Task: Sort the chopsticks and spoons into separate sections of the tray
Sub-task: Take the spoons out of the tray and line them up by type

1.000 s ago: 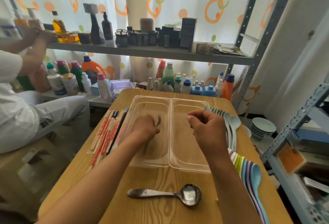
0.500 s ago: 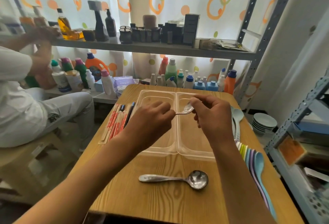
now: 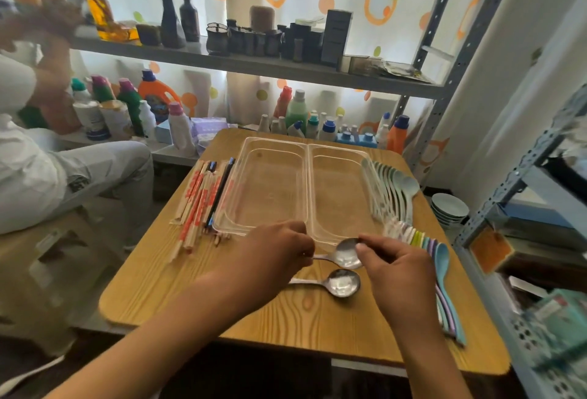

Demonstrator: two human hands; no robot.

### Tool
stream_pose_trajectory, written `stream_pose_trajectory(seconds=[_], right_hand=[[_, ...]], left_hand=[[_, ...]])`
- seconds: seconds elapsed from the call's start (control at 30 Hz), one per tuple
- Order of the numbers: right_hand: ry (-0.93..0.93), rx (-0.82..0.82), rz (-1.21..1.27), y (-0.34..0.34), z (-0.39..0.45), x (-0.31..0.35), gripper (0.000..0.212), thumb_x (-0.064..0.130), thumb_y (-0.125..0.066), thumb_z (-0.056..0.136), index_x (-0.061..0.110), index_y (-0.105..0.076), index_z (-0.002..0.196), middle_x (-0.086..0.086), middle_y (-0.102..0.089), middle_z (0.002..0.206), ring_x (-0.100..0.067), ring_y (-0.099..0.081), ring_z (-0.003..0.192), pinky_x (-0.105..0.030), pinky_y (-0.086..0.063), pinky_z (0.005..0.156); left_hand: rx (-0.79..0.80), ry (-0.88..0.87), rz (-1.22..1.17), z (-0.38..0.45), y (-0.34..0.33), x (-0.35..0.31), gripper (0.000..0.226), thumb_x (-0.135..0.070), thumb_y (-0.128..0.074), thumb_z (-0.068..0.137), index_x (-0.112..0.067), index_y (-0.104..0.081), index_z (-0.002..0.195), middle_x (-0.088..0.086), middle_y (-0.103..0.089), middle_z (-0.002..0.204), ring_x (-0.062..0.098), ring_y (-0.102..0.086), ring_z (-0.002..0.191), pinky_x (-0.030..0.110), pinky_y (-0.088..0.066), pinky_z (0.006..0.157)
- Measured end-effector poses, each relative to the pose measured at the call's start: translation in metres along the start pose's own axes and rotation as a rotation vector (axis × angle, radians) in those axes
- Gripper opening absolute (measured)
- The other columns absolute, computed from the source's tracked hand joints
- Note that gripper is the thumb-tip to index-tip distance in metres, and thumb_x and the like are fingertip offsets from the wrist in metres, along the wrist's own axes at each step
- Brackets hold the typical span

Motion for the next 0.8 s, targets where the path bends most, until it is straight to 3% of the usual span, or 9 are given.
stream_pose_trajectory(seconds=[0.3,0.43,0.8], right_hand=[[-0.112,-0.027,-0.297,-0.013,-0.011,-0.049,0.017,0.022,-0.075,0.085,0.021,-0.078,0.102,0.008,-0.072,0.088,0.0,-0.061,0.076,-0.014,-0.043,0.063],[-0.118,-0.05,-0.334,-0.015,-0.011,-0.055,0.018,0.024,-0.076,0.084,0.021,-0.078,0.102,0.007,-0.071,0.092,-0.009,-0.064,0.082,-0.028,-0.052,0.075],[-0.108,-0.014,-0.346,-0.02,-0.011,-0.058,0.023,0.024,-0.078,0.082,0.022,-0.074,0.105,0.008,-0.068,0.093,-0.004,-0.062,0.081,-0.023,-0.051,0.073]], left_hand=[[0.035,0.104,0.089,-0.006,-0.054,0.01,0.024,-0.026,-0.051,0.095,-0.027,-0.071,0.107,-0.007,-0.059,0.102,0.014,-0.057,0.096,0.032,-0.047,0.081],[0.03,0.146,0.083,-0.004,-0.063,0.016,0.024,-0.023,-0.051,0.094,-0.027,-0.07,0.107,-0.008,-0.059,0.101,0.013,-0.055,0.096,0.032,-0.047,0.082],[0.025,0.168,0.001,-0.008,-0.065,0.022,0.021,-0.036,-0.052,0.094,-0.028,-0.07,0.104,-0.012,-0.058,0.099,0.008,-0.054,0.095,0.024,-0.041,0.076]])
Point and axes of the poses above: each hand's wrist, its own z-axis towards the middle knuckle, its own y-axis out of the back of the hand, x = y × z, the point moved 7 cm from there along z, towards the middle knuckle
